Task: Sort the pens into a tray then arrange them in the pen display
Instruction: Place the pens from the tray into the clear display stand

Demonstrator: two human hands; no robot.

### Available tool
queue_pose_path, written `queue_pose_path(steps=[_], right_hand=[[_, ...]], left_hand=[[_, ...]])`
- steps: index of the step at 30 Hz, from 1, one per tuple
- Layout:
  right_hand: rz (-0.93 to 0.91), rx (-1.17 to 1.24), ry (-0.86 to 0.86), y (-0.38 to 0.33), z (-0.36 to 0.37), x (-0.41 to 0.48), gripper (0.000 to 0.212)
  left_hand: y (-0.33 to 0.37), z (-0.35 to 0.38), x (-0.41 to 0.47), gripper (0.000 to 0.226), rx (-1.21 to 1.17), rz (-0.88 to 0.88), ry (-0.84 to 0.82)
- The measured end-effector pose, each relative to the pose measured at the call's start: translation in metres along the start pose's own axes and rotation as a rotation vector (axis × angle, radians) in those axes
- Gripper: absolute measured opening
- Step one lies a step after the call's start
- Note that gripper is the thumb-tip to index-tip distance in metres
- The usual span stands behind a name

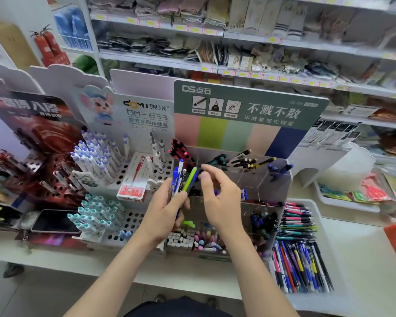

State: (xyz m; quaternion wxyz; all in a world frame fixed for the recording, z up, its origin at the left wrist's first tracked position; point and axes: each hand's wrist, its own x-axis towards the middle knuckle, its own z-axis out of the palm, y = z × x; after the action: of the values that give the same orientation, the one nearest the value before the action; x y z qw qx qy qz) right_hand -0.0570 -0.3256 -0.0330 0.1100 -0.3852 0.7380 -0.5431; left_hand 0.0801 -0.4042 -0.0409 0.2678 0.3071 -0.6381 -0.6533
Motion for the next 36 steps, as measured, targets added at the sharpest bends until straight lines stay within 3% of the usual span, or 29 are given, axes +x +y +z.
queue_pose_path(steps=[2,5,10,12,14,18,21,23,29,31,34,36], right_hand=[[0.093,0.169,-0.047,-0.008,-0.008,0.003,0.017],[0.107,0.184,-0.032,-0.008,-0.017,0.001,0.012],[0.109,0.362,0.302,-0.014,-0.02,-0.01,0.012],[0.052,0.322,0.449,-0.016,-0.022,-0.012,0.013],[-0.034,0.247,0.452,-0.014,-0.022,-0.014,0.015],[-0.185,0.038,0.236,0.001,-0.008,-0.026,0.014],[-0.261,-0.108,-0.042,0.026,0.011,-0.038,0.014],[-0.253,-0.217,-0.225,0.045,0.022,-0.044,0.015],[-0.313,-0.61,-0.473,0.068,0.029,-0.044,0.022],[-0.206,-0.453,-0.376,0.052,0.023,-0.042,0.023],[0.066,0.076,-0.139,0.013,0.014,-0.036,0.021],[0.164,0.256,-0.094,-0.004,0.009,-0.031,0.014]], left_hand=[[0.001,0.004,-0.001,0.012,0.024,0.004,-0.049],[0.001,0.01,-0.002,0.008,0.057,-0.005,-0.095],[-0.007,0.006,-0.003,0.021,0.145,-0.049,-0.075],[-0.013,0.002,-0.007,0.024,0.123,-0.076,-0.018],[-0.018,-0.004,-0.01,0.026,0.101,-0.08,0.06],[-0.023,-0.013,-0.015,0.024,0.122,-0.055,0.138],[-0.025,-0.015,-0.021,0.014,0.134,-0.019,0.165],[-0.026,-0.016,-0.023,0.018,0.146,-0.017,0.171],[-0.022,-0.015,-0.025,0.026,0.138,-0.055,0.15],[-0.02,-0.015,-0.024,0.025,0.136,-0.069,0.142],[-0.018,-0.012,-0.021,0.019,0.144,-0.066,0.12],[-0.013,-0.008,-0.02,0.016,0.131,-0.044,0.082]])
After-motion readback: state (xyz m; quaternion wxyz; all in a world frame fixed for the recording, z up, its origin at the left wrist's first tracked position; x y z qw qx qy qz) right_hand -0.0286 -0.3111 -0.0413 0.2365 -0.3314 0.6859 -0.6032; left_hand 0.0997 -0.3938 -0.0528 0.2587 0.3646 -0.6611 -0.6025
